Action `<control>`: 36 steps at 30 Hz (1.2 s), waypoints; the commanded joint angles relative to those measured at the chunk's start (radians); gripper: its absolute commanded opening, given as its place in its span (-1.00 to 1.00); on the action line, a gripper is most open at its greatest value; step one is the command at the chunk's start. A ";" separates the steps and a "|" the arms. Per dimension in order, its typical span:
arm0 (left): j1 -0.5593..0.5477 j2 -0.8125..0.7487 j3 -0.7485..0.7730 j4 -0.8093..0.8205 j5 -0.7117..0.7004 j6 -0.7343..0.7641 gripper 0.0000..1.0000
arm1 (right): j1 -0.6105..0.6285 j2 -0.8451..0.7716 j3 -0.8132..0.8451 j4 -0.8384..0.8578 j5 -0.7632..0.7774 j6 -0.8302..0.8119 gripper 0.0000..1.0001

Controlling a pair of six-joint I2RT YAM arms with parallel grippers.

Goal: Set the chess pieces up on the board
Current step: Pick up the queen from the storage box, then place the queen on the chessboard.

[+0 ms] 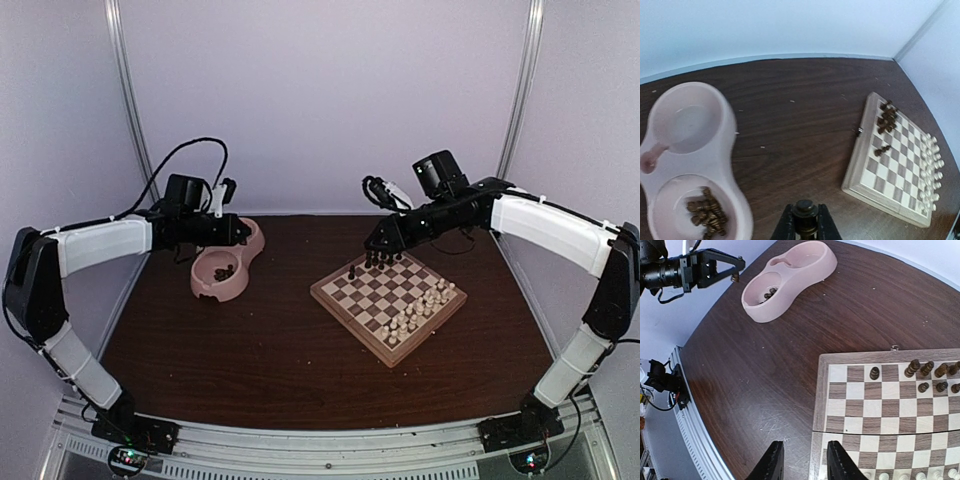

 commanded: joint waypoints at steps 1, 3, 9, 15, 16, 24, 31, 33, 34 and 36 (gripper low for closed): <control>-0.163 -0.061 -0.035 0.117 0.140 0.165 -0.85 | 0.026 0.005 0.040 0.007 -0.082 0.060 -0.36; -0.232 -0.069 -0.043 0.157 0.140 0.219 -0.85 | 0.030 0.007 0.046 0.009 -0.120 0.080 -0.36; -0.322 0.046 -0.066 0.391 0.129 0.141 -0.85 | 0.032 -0.031 -0.018 0.003 -0.049 0.076 -0.35; -0.443 0.232 -0.034 0.594 0.008 0.199 -0.81 | 0.029 -0.107 -0.132 0.046 -0.005 0.073 -0.37; -0.454 0.262 -0.041 0.654 0.004 0.198 -0.82 | 0.029 -0.125 -0.160 0.063 0.001 0.075 -0.38; -0.511 0.457 -0.030 0.879 -0.045 0.226 -0.90 | 0.026 -0.293 -0.306 0.158 0.137 0.101 -0.38; -0.514 0.589 -0.007 0.964 -0.059 0.226 -0.89 | 0.023 -0.329 -0.373 0.206 0.147 0.116 -0.39; -0.517 0.608 0.001 0.961 -0.067 0.227 -0.88 | 0.023 -0.315 -0.371 0.200 0.134 0.116 -0.39; -0.517 0.613 0.002 0.959 -0.068 0.230 -0.87 | 0.023 -0.309 -0.373 0.202 0.128 0.118 -0.39; -0.516 0.617 -0.002 0.955 -0.074 0.236 -0.82 | 0.023 -0.303 -0.374 0.206 0.122 0.122 -0.39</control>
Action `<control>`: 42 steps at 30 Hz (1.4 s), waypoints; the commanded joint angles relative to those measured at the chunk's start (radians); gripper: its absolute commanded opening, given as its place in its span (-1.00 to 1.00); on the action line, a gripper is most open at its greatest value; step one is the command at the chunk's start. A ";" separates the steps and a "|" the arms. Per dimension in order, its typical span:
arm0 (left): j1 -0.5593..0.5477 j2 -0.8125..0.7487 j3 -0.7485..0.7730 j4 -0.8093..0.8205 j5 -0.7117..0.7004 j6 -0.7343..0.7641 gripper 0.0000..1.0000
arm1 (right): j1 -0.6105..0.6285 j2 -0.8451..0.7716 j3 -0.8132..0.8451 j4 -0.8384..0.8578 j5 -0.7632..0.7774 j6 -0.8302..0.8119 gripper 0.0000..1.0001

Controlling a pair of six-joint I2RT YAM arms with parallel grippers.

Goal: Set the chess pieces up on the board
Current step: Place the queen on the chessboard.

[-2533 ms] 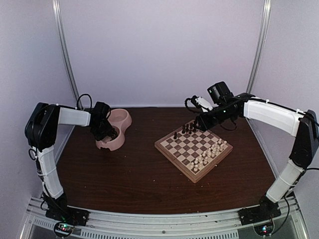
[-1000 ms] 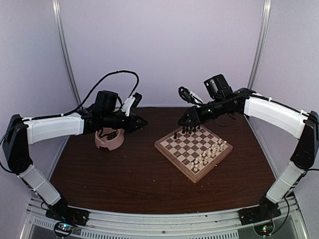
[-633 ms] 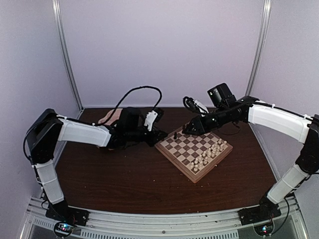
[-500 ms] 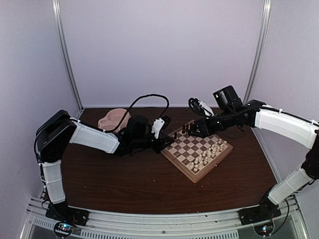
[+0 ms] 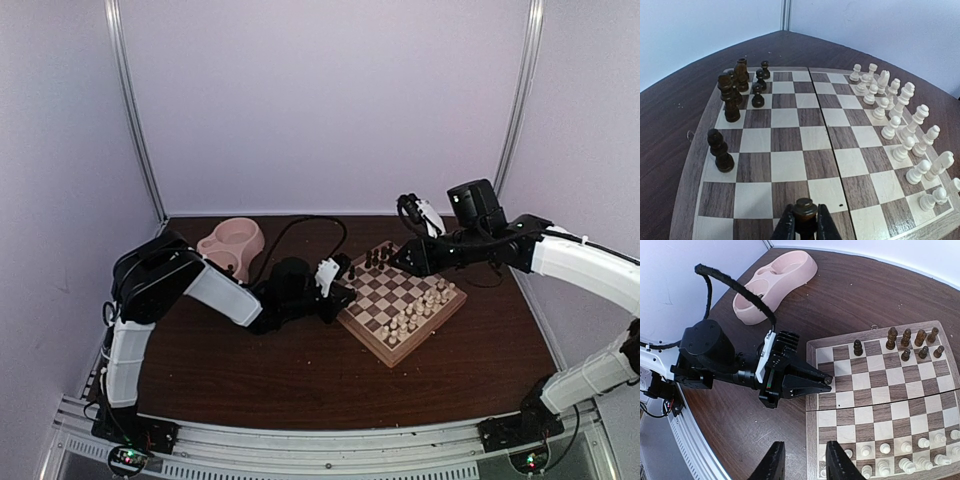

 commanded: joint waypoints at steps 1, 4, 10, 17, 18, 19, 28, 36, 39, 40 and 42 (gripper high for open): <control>-0.005 0.019 0.022 0.068 -0.028 0.031 -0.78 | -0.004 0.014 -0.010 0.038 0.006 0.016 -0.39; -0.005 0.012 0.007 0.057 -0.030 0.037 -0.58 | -0.004 0.018 -0.011 0.042 0.012 0.016 -0.39; -0.009 -0.020 -0.017 0.013 -0.035 0.045 -0.43 | -0.005 0.061 0.017 0.009 0.011 0.021 -0.39; -0.010 -0.050 -0.032 -0.042 -0.016 0.048 -0.50 | -0.004 0.179 0.090 -0.080 -0.065 0.040 -0.38; -0.010 -0.052 -0.038 -0.041 -0.017 0.049 -0.50 | -0.004 0.182 0.087 -0.073 -0.064 0.044 -0.38; -0.010 -0.056 -0.044 -0.039 -0.020 0.049 -0.49 | -0.004 0.185 0.085 -0.066 -0.067 0.047 -0.38; -0.013 -0.122 -0.089 -0.055 -0.053 0.054 -0.15 | -0.001 0.255 0.135 -0.113 -0.099 0.046 -0.36; -0.013 -0.150 -0.120 -0.072 -0.062 0.047 -0.21 | 0.059 0.351 0.238 -0.180 0.028 -0.005 -0.19; -0.013 -0.185 -0.162 -0.055 -0.056 0.039 -0.17 | 0.071 0.388 0.269 -0.176 0.076 -0.019 -0.17; -0.012 -0.202 -0.181 -0.062 -0.056 0.038 -0.15 | 0.076 0.401 0.280 -0.178 0.089 -0.024 -0.15; -0.013 -0.241 -0.204 -0.099 -0.061 0.039 -0.09 | 0.085 0.427 0.312 -0.182 0.111 -0.034 -0.11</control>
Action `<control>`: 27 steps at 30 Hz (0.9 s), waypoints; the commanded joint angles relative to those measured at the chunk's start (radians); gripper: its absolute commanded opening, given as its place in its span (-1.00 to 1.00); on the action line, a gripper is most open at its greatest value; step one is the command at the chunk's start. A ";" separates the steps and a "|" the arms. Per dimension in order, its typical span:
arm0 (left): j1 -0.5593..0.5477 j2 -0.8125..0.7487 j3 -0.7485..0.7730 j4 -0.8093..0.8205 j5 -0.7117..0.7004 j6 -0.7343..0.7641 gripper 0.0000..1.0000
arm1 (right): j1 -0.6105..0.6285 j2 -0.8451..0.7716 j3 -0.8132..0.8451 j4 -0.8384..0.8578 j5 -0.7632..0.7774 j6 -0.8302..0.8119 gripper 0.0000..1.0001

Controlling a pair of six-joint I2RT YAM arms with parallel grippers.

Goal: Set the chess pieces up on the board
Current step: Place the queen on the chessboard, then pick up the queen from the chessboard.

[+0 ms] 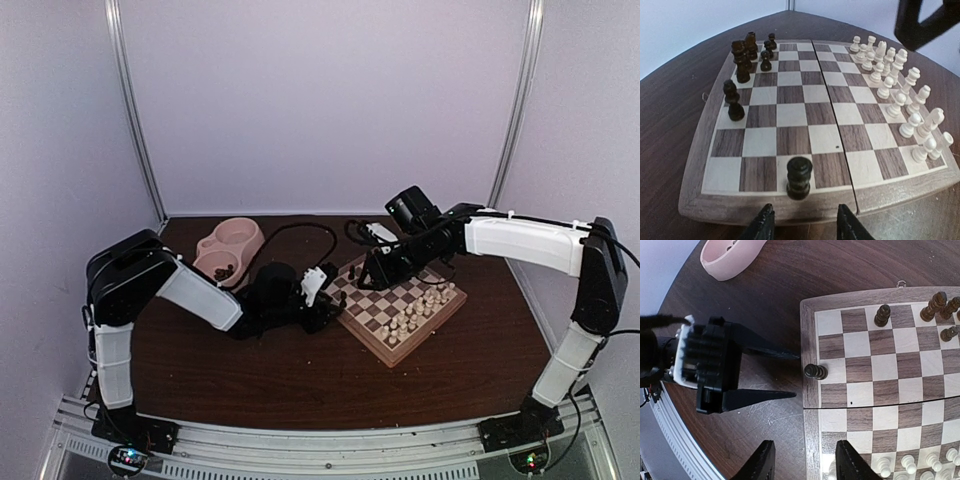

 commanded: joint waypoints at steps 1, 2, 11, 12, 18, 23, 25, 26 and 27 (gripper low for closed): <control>-0.006 -0.111 -0.055 -0.032 -0.015 0.000 -0.06 | 0.022 0.054 0.078 -0.017 0.103 -0.039 -0.10; -0.005 -0.135 -0.070 -0.049 -0.018 0.000 -0.05 | 0.030 0.068 0.094 -0.023 0.116 -0.043 -0.10; -0.002 -0.396 -0.117 -0.422 -0.219 -0.019 -0.03 | 0.070 0.193 0.205 -0.071 0.184 -0.081 -0.12; 0.002 -0.422 -0.120 -0.453 -0.238 -0.026 -0.03 | 0.072 0.209 0.214 -0.071 0.185 -0.083 -0.11; 0.067 -0.563 -0.149 -0.586 -0.313 -0.100 -0.01 | 0.090 0.282 0.278 -0.086 0.195 -0.094 -0.11; 0.147 -0.641 -0.163 -0.642 -0.318 -0.176 -0.01 | 0.097 0.329 0.316 -0.096 0.200 -0.099 -0.20; 0.177 -0.661 -0.163 -0.688 -0.321 -0.201 -0.01 | 0.099 0.342 0.325 -0.100 0.211 -0.102 -0.25; 0.192 -0.670 -0.162 -0.703 -0.324 -0.213 -0.01 | 0.100 0.347 0.328 -0.101 0.216 -0.105 -0.26; 0.206 -0.677 -0.161 -0.717 -0.328 -0.224 -0.01 | 0.101 0.354 0.332 -0.102 0.221 -0.107 -0.27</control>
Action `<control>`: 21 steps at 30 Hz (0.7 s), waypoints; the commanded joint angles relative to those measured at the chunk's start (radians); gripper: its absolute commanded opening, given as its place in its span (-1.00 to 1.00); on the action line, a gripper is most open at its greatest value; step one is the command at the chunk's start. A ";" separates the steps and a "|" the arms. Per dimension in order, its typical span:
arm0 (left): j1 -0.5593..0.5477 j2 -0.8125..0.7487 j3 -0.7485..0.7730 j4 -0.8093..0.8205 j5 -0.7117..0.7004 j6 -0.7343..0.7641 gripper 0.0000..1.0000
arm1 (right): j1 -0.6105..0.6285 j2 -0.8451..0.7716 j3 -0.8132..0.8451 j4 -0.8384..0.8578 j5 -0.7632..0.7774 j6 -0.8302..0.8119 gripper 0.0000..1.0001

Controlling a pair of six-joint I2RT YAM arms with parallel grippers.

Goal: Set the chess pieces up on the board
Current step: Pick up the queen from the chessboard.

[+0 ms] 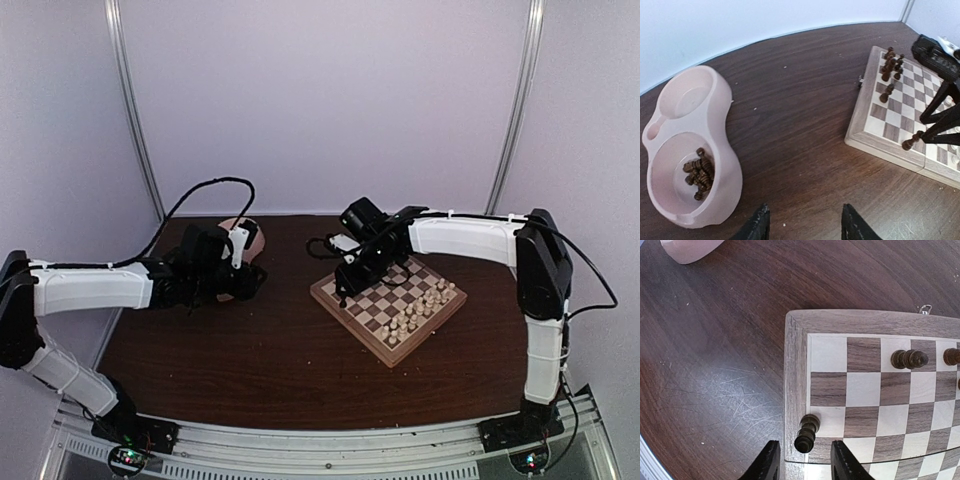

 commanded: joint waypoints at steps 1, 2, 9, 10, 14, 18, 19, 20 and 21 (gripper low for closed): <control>0.057 -0.050 -0.008 -0.094 -0.034 -0.084 -0.01 | 0.011 0.028 0.042 -0.019 0.051 -0.015 -0.27; 0.065 -0.053 -0.005 -0.110 -0.048 -0.090 -0.01 | 0.012 0.034 0.048 -0.026 0.058 -0.020 -0.29; 0.070 -0.047 0.030 -0.190 -0.132 -0.093 -0.02 | 0.018 0.073 0.075 -0.047 0.066 -0.031 -0.41; 0.070 -0.047 0.029 -0.189 -0.135 -0.093 -0.02 | 0.018 0.074 0.075 -0.047 0.066 -0.031 -0.44; 0.071 -0.045 0.027 -0.189 -0.141 -0.091 -0.02 | 0.020 0.079 0.083 -0.048 0.060 -0.033 -0.59; 0.072 -0.044 0.030 -0.199 -0.148 -0.087 -0.02 | 0.018 0.058 0.081 -0.046 0.056 -0.033 -0.75; 0.072 -0.047 0.030 -0.201 -0.149 -0.087 -0.03 | 0.019 0.048 0.080 -0.045 0.062 -0.033 -0.76; 0.072 -0.048 0.030 -0.202 -0.150 -0.087 -0.03 | 0.017 0.040 0.079 -0.046 0.068 -0.034 -0.77; 0.072 -0.050 0.030 -0.203 -0.151 -0.086 -0.02 | 0.015 0.030 0.078 -0.046 0.075 -0.034 -0.78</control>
